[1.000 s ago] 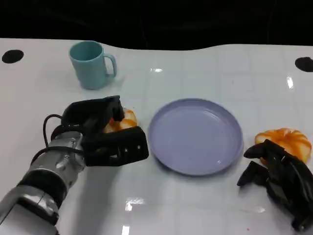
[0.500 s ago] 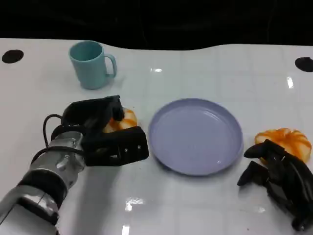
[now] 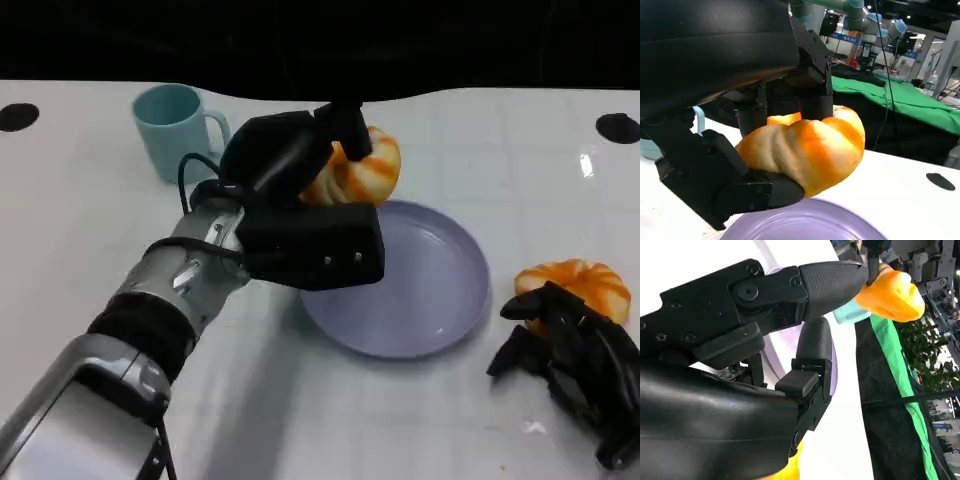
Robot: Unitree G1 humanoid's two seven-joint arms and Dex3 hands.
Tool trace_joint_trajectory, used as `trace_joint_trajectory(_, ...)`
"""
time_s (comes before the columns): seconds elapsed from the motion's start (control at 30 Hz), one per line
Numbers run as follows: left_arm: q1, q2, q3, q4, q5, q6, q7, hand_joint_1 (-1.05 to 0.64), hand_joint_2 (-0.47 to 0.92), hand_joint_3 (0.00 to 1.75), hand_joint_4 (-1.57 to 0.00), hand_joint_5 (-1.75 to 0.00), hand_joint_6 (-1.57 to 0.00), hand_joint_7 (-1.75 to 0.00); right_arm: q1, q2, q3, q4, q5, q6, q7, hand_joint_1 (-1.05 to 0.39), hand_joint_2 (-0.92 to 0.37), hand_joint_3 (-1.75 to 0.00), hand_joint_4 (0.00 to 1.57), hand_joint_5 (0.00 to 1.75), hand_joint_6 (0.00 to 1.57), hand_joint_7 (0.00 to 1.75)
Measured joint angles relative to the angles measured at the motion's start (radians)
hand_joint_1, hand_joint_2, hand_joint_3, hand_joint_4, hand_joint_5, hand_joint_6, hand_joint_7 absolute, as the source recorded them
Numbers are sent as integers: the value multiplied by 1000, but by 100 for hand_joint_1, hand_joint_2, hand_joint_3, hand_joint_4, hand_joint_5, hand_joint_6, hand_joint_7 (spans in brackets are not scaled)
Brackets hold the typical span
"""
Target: Grasp the bread from the table and place it into the plate.
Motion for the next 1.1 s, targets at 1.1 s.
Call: trace_joint_trajectory(1.1, -56, -82, -48, 85, -4, 42, -378, -24, 57, 117, -88, -175, -68, -175, 3, 4, 14, -14, -2, 3, -18, -53, -92, -29, 66, 158, 58, 132)
